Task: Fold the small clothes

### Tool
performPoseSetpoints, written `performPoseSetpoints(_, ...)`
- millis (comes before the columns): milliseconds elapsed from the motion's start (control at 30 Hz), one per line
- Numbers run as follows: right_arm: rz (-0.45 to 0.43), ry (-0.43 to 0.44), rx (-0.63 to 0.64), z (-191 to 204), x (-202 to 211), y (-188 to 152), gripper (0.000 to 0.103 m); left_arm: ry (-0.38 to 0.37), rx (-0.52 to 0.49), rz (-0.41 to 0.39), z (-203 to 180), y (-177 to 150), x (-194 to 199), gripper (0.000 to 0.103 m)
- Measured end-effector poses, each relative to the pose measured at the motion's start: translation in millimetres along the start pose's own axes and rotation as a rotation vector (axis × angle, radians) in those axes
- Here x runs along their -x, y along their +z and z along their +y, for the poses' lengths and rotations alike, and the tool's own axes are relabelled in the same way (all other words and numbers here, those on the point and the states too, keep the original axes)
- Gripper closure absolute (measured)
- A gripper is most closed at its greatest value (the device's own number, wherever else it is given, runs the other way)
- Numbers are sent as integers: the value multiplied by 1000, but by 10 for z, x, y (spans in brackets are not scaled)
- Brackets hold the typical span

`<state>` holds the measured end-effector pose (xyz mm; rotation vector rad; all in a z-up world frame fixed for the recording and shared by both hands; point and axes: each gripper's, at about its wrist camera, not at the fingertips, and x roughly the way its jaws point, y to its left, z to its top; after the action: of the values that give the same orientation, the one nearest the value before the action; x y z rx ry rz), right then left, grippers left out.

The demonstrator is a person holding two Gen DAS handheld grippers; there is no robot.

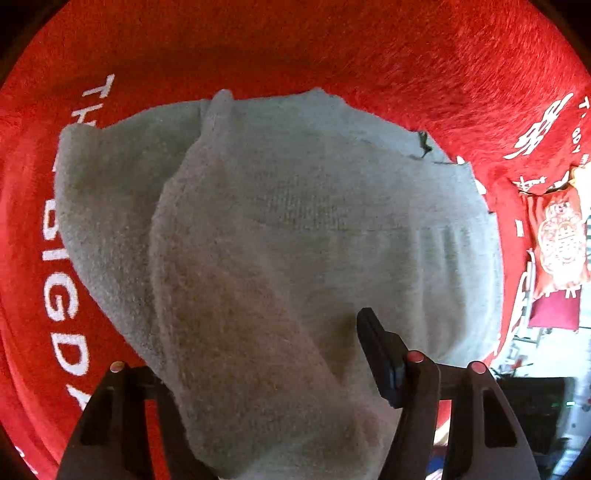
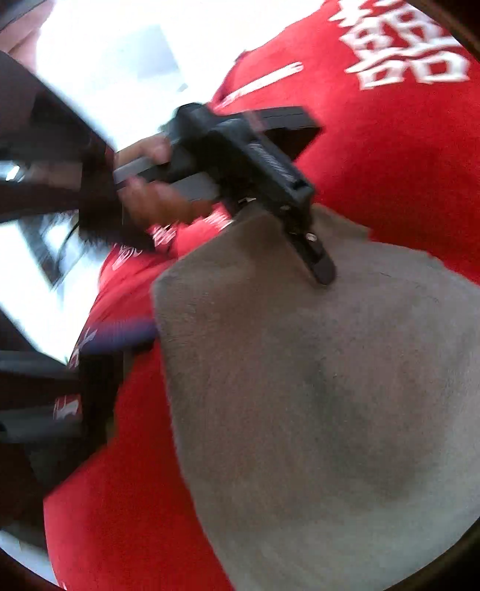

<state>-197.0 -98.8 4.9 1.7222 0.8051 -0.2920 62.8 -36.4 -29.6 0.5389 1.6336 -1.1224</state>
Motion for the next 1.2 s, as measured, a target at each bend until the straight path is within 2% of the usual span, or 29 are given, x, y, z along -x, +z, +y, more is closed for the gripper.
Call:
performPoseSetpoints(100, -2, -55, 117, 156, 212, 79, 24, 16, 3, 7, -16, 10, -13, 35)
performPoseSetpoints(133, -27, -87, 144, 190, 310, 133, 25, 22, 4, 9, -16, 0, -24, 35)
performPoseSetpoints(200, -97, -150, 164, 236, 497, 325, 36, 35, 10, 8, -30, 2, -24, 35)
performPoseSetpoints(233, -126, -183, 163, 248, 552, 414, 57, 50, 8, 3, -77, 10, -41, 36)
performPoseSetpoints(267, -148, -223, 160, 237, 587, 505, 84, 71, 0, -5, -105, 8, -37, 41)
performPoseSetpoints(300, -162, -269, 159, 216, 594, 637, 95, 94, -12, -16, -139, 6, -35, 59)
performPoseSetpoints(333, -167, -299, 163, 208, 577, 717, 98, 107, -25, -26, -185, 4, -35, 65)
performPoseSetpoints(400, -165, -368, 184, 190, 498, 865, 98, 116, -25, -48, -204, 6, 15, 74)
performPoseSetpoints(467, -108, -431, 213, 142, 326, 955, 101, 132, -19, -59, -236, 10, 74, 77)
performPoseSetpoints(600, -80, -408, 252, 151, 288, 964, 101, 98, -57, -154, -561, 12, 399, 78)
performPoseSetpoints(733, -57, -315, 210, -11, 486, 951, 100, 55, -136, -216, -1068, 72, 655, 78)
performPoseSetpoints(867, -113, -249, 194, -82, 900, 926, 98, 45, -247, -248, -1736, 153, 704, 78)
performPoseSetpoints(967, -185, -203, 163, -210, 1296, 907, 98, 86, -350, -240, -2266, 197, 531, 78)
performPoseSetpoints(1100, -276, -141, 75, -554, 1804, 926, 98, 146, -484, -145, -2885, 188, -67, 78)
performPoseSetpoints(1200, -296, -99, 6, -834, 1980, 940, 93, 218, -560, -84, -3096, 74, -475, 77)
